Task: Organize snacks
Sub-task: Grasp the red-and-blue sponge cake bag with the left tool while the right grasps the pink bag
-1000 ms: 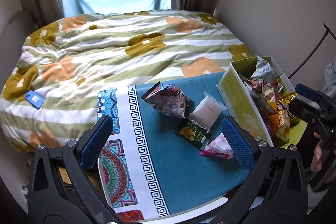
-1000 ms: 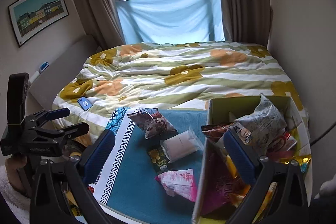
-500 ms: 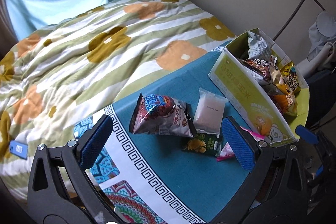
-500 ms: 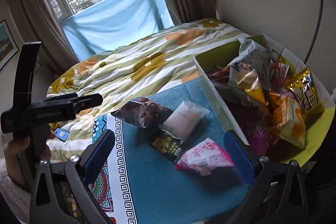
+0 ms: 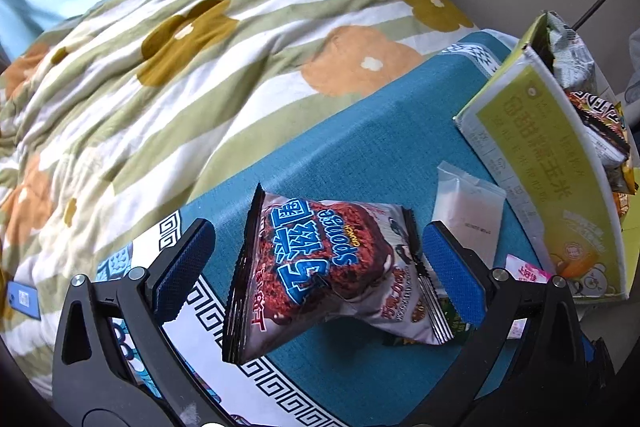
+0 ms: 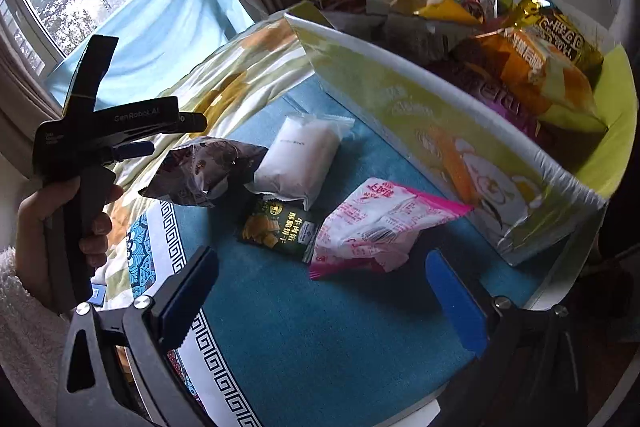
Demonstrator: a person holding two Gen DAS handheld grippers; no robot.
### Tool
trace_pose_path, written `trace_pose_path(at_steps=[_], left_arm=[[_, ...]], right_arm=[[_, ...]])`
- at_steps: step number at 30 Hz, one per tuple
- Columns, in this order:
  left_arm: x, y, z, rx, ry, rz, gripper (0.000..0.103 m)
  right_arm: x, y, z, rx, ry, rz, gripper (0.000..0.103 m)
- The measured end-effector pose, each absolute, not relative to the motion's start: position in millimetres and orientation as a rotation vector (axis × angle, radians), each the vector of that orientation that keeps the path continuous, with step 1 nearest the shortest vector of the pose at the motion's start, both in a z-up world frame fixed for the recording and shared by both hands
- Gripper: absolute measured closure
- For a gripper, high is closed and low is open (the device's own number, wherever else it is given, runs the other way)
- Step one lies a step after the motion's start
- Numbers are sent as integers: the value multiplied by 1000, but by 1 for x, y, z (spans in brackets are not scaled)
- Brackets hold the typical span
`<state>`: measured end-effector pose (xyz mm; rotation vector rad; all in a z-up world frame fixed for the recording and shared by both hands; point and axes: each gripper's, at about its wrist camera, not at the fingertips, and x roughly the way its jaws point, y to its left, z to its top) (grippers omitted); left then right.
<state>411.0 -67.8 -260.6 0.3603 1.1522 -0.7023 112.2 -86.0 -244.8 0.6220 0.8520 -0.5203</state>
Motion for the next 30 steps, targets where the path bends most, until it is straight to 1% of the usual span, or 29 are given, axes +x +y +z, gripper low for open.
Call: trace_pose_path(at_steps=[13,16,17,18,21,26,28,30], left_arm=[[400,-67,-304,339,1265,-762,1],[396,-64,-305,326,1256,-774,7],[396,-62,-304,312,1253,-784,14],[395,-61,-301,303,1249,-786,19],[393,-61,-298,309,1237,-784,23],[388,-58,-297,304,1239,-785,25],[386,-56,-297,292,1245,-776,25],[384,-54,-296,281,1250,-777,25]], right_arm=[[121,-119,-294,806,845,-641,0],[123,-124,-297,807,830,-661,0],[124,-125,-297,806,826,-666,0],[124,-127,-297,804,823,-672,1],[125,-132,-300,804,816,-680,1],[128,-136,-305,789,820,-680,3],[129,-136,-306,772,830,-672,9],[134,-134,-308,756,841,-666,11]])
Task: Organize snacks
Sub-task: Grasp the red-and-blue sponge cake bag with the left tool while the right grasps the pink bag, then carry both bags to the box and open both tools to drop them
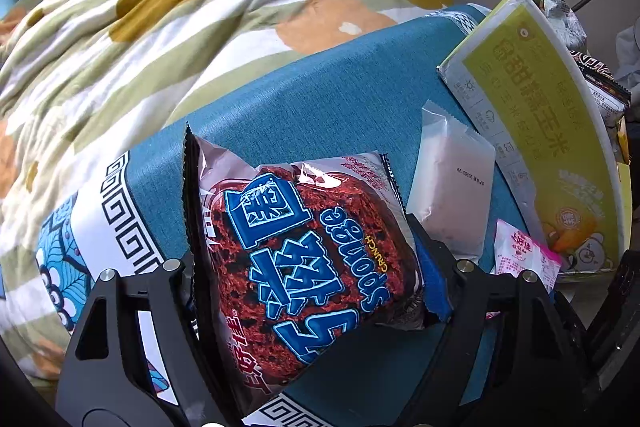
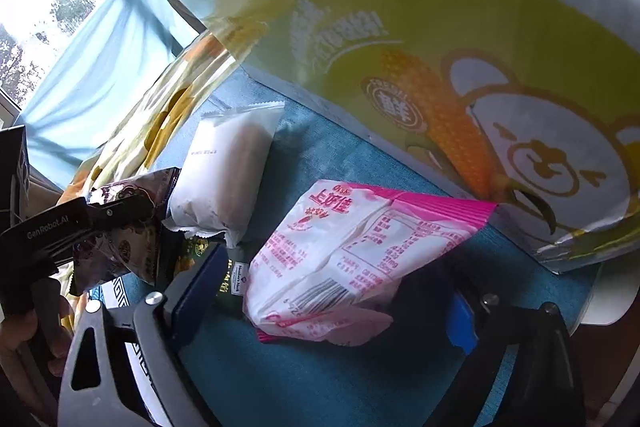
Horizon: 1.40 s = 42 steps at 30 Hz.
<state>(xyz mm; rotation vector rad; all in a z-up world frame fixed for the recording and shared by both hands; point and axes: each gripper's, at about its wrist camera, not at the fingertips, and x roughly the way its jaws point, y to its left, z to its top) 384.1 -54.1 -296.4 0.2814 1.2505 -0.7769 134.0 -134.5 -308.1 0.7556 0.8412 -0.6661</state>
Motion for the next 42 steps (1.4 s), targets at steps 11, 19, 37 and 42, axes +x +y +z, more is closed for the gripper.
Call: trace_pose_path(at_steps=[11,19,37,42], left_arm=[[364,-42,-272,305,1200,-762,25],[344,-32,-246,283,1168,-754,25],[276,-61,-114,225,983,-719,25],[245,-112,-89,177,938,-741,25]], right_arm=[[139,-127,-307,639,879,-622,44],[138,-115,-290,576,865,-541,51],[115,-128,-135,377,713,-259,51],[100,-176,-91,327,669,-218,51]])
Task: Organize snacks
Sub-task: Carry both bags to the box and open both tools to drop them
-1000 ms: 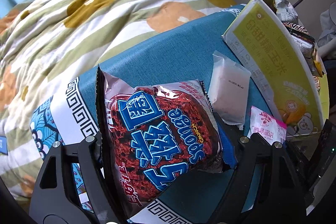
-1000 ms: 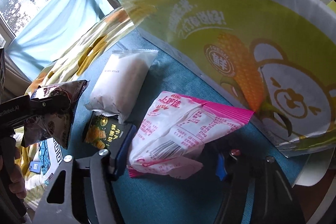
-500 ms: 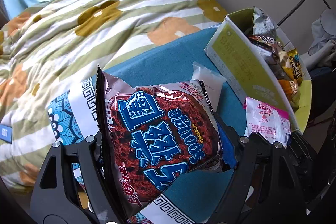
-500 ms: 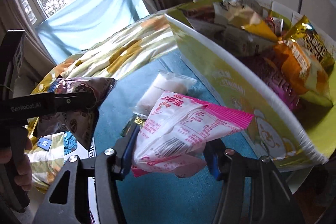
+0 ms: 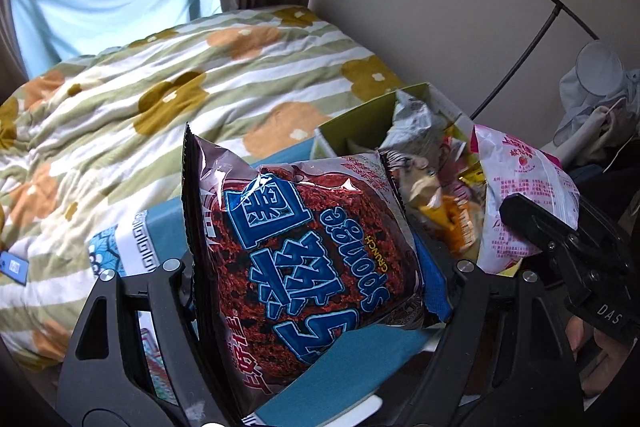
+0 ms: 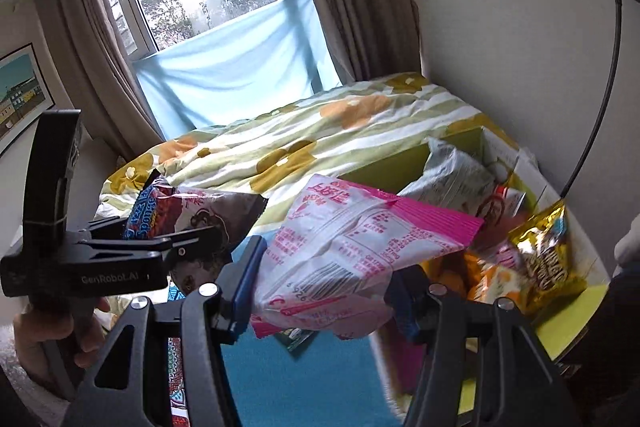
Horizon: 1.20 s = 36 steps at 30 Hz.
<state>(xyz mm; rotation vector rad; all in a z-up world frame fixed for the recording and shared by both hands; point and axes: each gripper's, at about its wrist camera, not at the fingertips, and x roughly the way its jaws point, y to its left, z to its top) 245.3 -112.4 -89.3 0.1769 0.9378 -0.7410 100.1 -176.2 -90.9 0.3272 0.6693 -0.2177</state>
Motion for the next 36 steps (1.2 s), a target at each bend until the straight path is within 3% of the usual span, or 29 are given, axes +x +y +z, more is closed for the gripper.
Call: trace_pose_path(at_steps=[6,13,17,18,36], left_arm=[[215,-189,-82,152,934,-751,25],[197,-264,-102,118,980,-764,23],[187,-288,-118,151,1006,-725,1],[185,-292,-122,159,1010,-705,0],[177,-236,-131,112,1025,-603,0]], right_arm=[[81,-248,-59,257,664,-178,51],[67,-321,-60,210,690,-141,51],[69,-348,-73,223,734,-126,51],[70,-353,-77,227,745,-121,51],[111,-386,-124,211,901,-90,50]])
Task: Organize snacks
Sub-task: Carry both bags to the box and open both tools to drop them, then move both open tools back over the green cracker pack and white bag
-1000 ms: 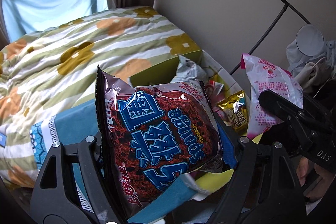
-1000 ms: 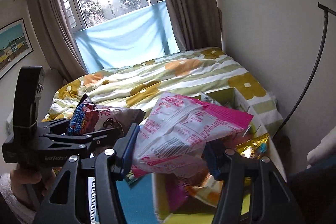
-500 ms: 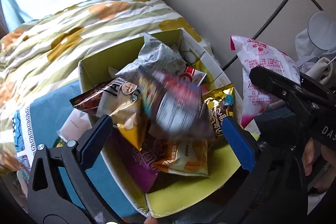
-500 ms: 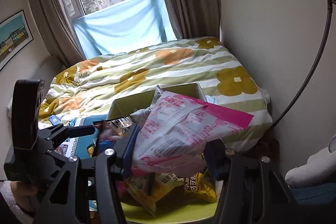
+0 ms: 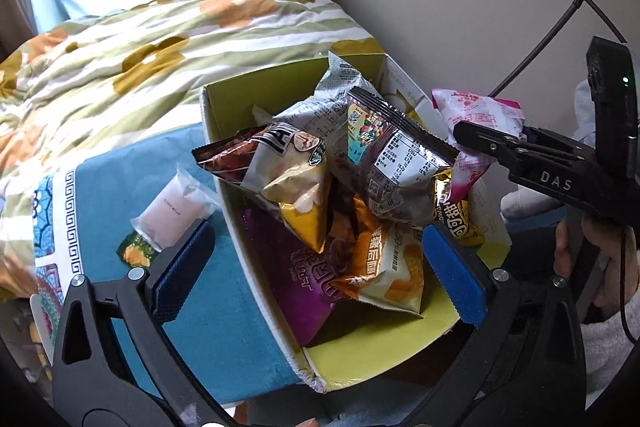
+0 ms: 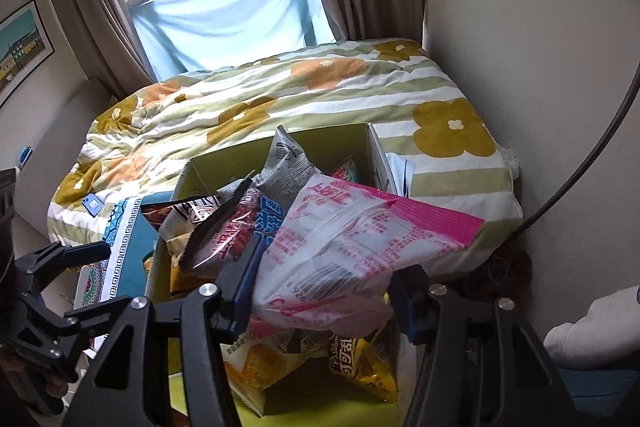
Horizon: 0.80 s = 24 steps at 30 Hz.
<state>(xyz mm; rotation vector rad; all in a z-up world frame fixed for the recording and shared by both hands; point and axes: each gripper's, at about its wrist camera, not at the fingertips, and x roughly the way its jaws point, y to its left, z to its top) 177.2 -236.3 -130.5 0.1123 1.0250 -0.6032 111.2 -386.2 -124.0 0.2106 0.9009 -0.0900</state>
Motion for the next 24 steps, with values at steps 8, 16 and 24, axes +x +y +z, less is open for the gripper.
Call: trace_pose_path(at_steps=[8,16,24], left_arm=[[178,-224,-137,103,1034,-579,0],[173,-219,-122,95,996,-559,0],[159,-201,-94,90,920,-499,0]], right_arm=[[116,-388,-125,183,851,-64,1],[108,-376,-115,162,854,-42,1],[99,-349,-78,108,784,13,0]])
